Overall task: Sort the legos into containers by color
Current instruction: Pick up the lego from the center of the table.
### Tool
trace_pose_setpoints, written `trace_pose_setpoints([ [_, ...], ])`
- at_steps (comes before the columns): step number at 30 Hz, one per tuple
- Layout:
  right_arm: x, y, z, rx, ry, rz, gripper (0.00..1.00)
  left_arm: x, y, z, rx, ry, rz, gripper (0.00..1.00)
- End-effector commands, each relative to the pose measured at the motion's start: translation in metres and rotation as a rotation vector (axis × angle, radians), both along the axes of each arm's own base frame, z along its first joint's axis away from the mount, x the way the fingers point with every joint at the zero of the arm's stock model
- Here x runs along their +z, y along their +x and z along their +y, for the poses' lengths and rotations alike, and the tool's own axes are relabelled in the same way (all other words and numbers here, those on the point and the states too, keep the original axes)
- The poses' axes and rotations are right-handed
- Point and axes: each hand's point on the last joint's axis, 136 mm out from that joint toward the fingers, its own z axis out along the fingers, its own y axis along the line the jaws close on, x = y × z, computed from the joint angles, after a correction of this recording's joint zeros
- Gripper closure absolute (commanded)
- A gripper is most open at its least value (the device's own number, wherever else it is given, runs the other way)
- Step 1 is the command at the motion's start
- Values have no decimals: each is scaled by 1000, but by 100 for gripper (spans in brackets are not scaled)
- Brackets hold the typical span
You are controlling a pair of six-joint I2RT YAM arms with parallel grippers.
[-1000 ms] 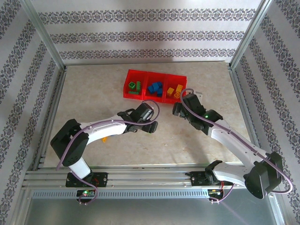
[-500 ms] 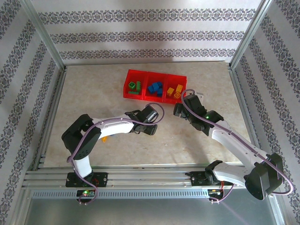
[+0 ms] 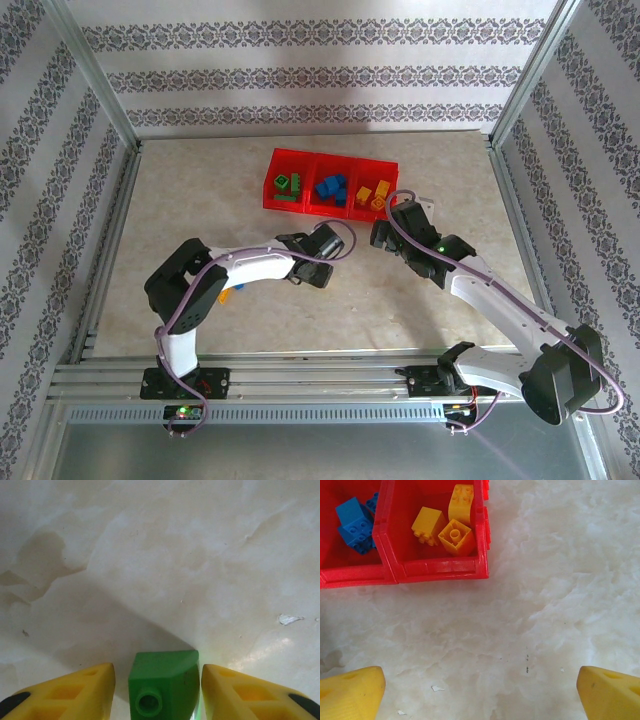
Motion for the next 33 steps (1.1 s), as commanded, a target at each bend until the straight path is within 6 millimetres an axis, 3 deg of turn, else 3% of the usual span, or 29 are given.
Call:
trace_pose_setpoints([
  [1,-1,3,-1,-17,12,3,2,-9,-9,8,-10,84,38,52],
  [9,-3,5,2,-14,18,12,2,-15,-14,13,-9,120,67,53],
  [16,0,7,3,-10,19,8,2,-20,-16,14,-1,125,83,66],
  [33,2,6,1,-14,22,-2,2,37,13,19,45,99,-79,69],
])
